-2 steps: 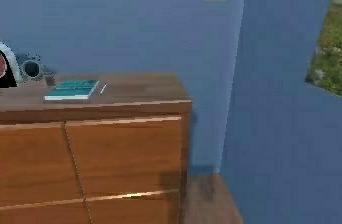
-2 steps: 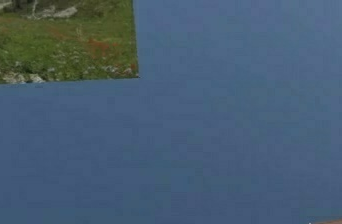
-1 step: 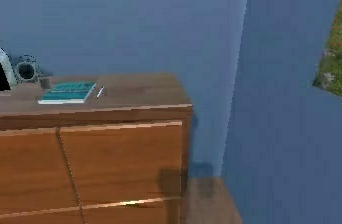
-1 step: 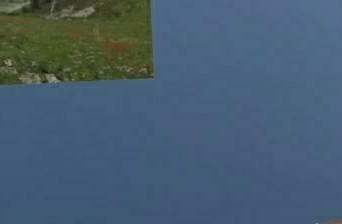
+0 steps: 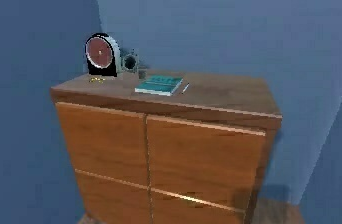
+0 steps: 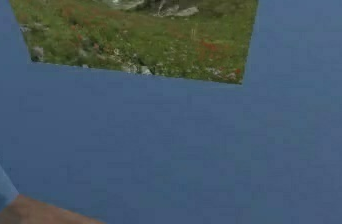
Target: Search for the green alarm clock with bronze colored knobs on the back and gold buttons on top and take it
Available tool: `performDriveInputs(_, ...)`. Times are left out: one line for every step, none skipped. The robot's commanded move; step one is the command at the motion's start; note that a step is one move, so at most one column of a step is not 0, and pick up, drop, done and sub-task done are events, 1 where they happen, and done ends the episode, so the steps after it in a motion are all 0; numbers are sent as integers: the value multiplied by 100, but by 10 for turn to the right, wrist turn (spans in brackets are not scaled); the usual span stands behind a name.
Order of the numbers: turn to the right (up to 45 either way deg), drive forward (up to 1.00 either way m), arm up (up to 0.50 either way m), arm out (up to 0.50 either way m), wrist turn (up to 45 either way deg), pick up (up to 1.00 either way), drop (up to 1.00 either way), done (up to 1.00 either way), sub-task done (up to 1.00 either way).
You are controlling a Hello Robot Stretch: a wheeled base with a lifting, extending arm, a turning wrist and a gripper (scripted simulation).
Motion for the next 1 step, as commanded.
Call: performDriveInputs(0,40,0,0,0,0,0,0,0)
